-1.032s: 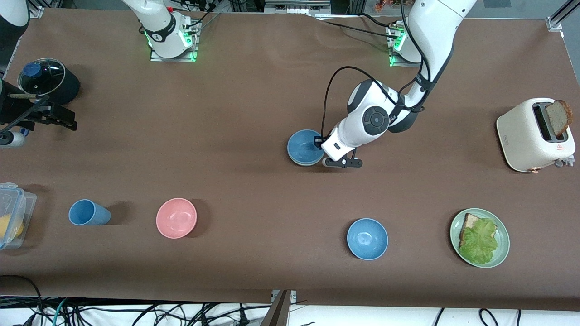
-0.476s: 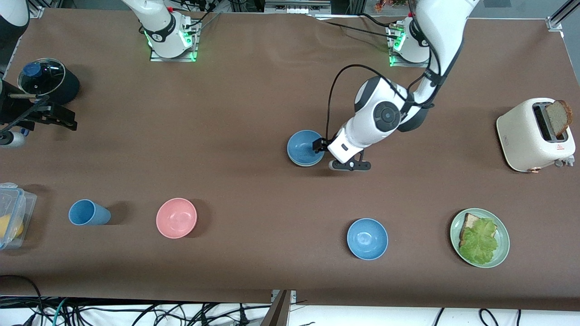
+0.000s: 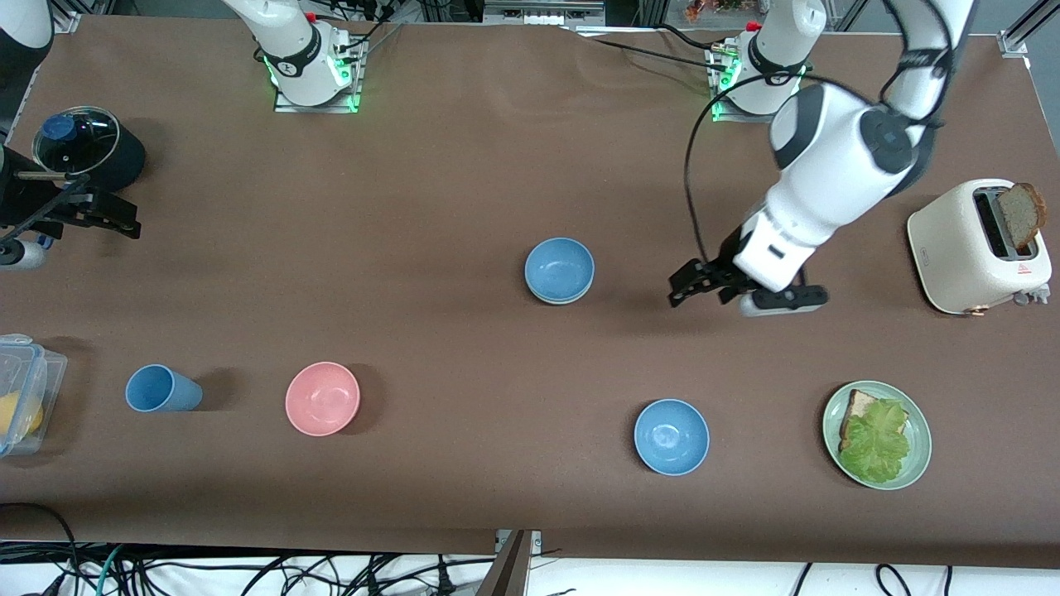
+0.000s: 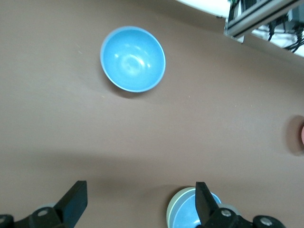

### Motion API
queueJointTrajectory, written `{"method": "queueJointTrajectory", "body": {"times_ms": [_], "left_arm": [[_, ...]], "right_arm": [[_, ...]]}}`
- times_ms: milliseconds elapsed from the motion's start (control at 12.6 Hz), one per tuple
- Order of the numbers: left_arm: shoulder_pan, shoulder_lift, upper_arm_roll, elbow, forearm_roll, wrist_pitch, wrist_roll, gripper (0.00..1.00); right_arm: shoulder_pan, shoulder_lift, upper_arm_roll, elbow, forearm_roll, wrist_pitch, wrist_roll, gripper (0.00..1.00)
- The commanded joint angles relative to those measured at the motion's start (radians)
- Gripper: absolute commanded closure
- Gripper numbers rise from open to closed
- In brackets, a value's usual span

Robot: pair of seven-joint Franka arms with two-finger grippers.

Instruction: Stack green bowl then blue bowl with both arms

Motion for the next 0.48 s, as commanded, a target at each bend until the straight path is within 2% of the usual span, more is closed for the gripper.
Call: {"method": "queueJointTrajectory", "body": {"times_ms": [0,159,317,397], "left_arm": [[0.012,-0.148,0.074,-0.018,0.124,-0.248,0.105,0.00],[0.056,-0.194,0.120,0.029,0.134,-0.415,0.202,0.00],[0.056,-0.202,0.241,0.115,0.135,-0.601,0.303,0.00],[0.056,-0.200,0.296,0.152,0.148,-0.647,0.351,0.00]], "right_arm": [[0.001,0.004,0.000,0.012,-0.007,0.000,-0.005,0.00],[0.001,0.004,0.000,0.012,-0.008,0.000,-0.002,0.00],[0.001,0.004,0.001,0.012,-0.008,0.000,-0.002,0.00],[0.001,0.004,0.000,0.012,-0.007,0.000,-0.002,0.00]]}}
